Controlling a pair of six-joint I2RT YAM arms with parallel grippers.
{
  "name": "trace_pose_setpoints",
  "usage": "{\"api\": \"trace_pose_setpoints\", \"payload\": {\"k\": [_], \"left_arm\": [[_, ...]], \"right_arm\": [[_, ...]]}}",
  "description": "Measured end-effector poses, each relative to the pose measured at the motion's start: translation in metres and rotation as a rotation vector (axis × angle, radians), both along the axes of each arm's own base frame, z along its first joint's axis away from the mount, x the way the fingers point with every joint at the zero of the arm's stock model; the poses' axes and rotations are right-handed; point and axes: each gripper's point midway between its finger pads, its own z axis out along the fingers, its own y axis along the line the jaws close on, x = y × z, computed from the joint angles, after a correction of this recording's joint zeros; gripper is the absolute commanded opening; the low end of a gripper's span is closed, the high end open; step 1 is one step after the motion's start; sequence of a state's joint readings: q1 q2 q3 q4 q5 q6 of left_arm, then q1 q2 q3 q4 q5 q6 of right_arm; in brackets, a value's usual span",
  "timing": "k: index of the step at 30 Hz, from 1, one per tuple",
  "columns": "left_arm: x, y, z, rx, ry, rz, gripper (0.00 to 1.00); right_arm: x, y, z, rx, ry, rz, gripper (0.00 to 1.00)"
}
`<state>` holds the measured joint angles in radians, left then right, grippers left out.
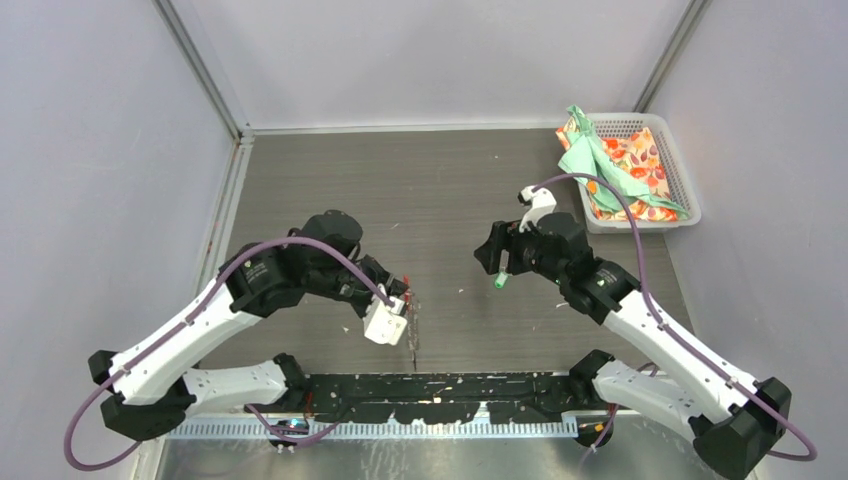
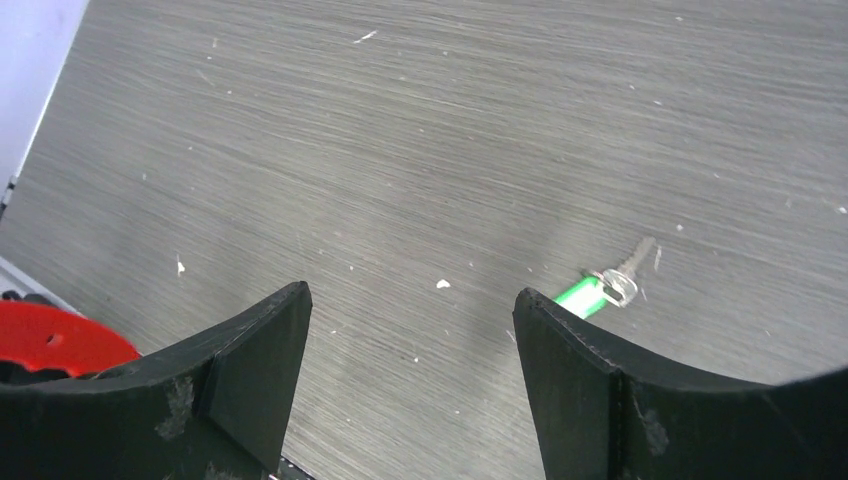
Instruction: Put the keys on the keyring
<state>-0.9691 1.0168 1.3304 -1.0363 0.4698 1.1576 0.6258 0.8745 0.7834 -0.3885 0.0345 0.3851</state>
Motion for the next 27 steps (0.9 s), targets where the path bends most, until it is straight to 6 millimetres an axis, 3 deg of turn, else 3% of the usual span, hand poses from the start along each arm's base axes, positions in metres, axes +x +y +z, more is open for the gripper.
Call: {"api": "trace_pose_setpoints", "payload": {"k": [6,15,23,27], "left_arm": [[0.008,0.005,-0.006,0.072,-0.071,0.068,0.0],[0.012,0.005,-0.013,0.133,-0.261,0.082,0.0],[0.016,0.001,-0.014,0.128,-0.387,0.066,0.0],[0.016,0.0,-0.008,0.093,-0.4,0.071,0.0]], "right_arm": [[0.013,0.018,0.005,-0.008,0.003,0.057,0.79],[0.018,0.027,0.0,-0.004,0.01,0.08,0.79],[0.011,0.039,0.007,0.013,-0.017,0.185,0.79],[0.002,0.047,0.023,0.027,-0.068,0.28,0.77]]}}
